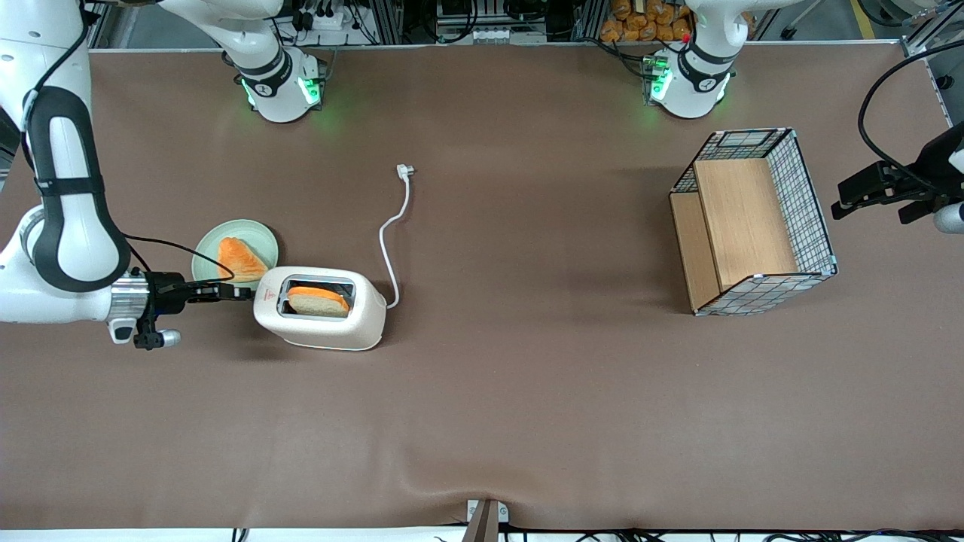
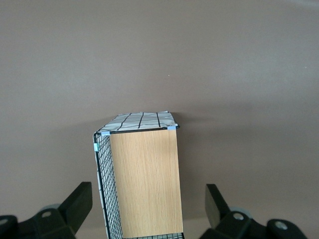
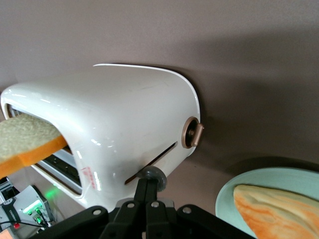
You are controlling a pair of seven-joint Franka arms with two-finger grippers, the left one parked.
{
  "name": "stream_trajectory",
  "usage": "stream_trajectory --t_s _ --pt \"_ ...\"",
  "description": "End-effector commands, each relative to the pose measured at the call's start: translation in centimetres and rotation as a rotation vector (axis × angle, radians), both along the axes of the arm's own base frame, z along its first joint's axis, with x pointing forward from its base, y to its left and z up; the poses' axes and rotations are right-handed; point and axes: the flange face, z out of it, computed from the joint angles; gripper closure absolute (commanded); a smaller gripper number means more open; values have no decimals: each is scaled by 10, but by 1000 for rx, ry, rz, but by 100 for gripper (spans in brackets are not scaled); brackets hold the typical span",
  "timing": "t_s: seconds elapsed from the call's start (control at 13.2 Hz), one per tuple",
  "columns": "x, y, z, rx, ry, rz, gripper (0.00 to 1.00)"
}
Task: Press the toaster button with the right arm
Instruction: 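Push the toaster lever down with the right gripper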
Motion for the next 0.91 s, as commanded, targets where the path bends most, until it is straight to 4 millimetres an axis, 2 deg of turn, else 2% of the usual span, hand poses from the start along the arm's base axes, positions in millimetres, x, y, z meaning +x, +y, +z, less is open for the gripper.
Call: stream_trajectory --t_s 0.0,0.38,0.6,0.83 --pt "1 -7 -14 41 -8 2 100" --pt "1 -11 -34 88 -13 -10 100" --pt "2 -4 -49 108 -1 -26 100" --pt "-1 -9 -63 124 1 -26 100"
